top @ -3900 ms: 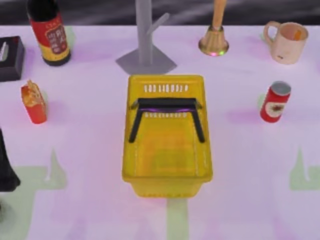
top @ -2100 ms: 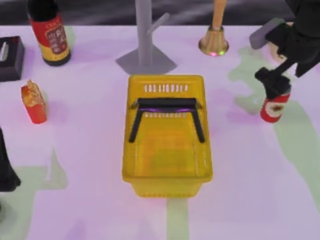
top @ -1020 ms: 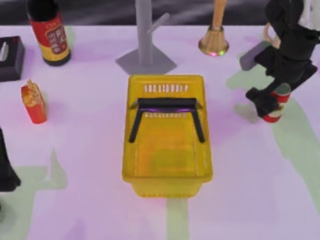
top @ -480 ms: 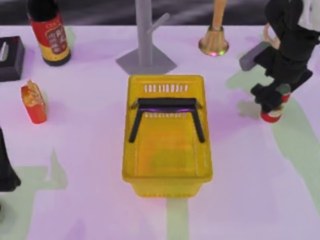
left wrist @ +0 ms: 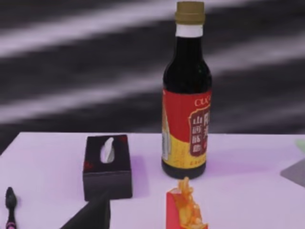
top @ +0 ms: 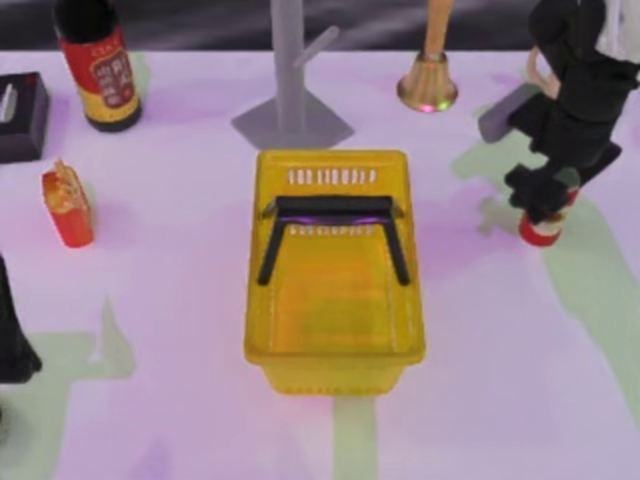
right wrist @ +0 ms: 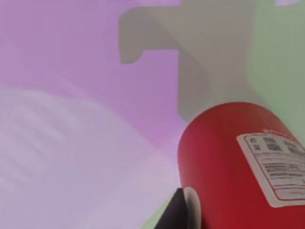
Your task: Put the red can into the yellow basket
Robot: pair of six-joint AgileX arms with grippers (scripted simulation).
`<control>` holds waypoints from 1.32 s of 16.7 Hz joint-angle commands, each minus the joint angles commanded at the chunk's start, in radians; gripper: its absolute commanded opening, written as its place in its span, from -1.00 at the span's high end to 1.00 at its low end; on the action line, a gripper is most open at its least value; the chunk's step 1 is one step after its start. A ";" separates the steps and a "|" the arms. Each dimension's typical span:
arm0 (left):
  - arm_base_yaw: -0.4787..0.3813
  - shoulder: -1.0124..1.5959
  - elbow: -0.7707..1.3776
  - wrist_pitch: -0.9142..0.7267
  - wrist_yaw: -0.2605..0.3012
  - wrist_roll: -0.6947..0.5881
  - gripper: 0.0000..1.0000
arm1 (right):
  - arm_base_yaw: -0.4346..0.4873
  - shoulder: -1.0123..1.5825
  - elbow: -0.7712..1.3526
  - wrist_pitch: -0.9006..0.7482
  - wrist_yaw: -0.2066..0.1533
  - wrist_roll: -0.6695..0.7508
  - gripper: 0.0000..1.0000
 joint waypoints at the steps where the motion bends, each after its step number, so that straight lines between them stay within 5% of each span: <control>1: 0.000 0.000 0.000 0.000 0.000 0.000 -1.00 | 0.000 0.000 0.000 0.000 0.000 0.000 1.00; 8: 0.000 0.000 0.000 0.000 0.000 0.000 -1.00 | -0.003 -0.001 0.001 0.000 0.000 0.001 1.00; 11: 0.000 0.000 0.000 0.000 0.000 0.000 -1.00 | 0.007 -0.007 -0.019 0.062 -0.041 0.017 1.00; 16: 0.000 0.000 0.000 0.000 0.000 0.000 -1.00 | 0.034 -0.032 -0.112 0.378 -0.228 0.107 1.00; 22: 0.000 0.000 0.000 0.000 0.000 0.000 -1.00 | 0.074 -0.089 -0.302 1.001 -0.563 0.289 1.00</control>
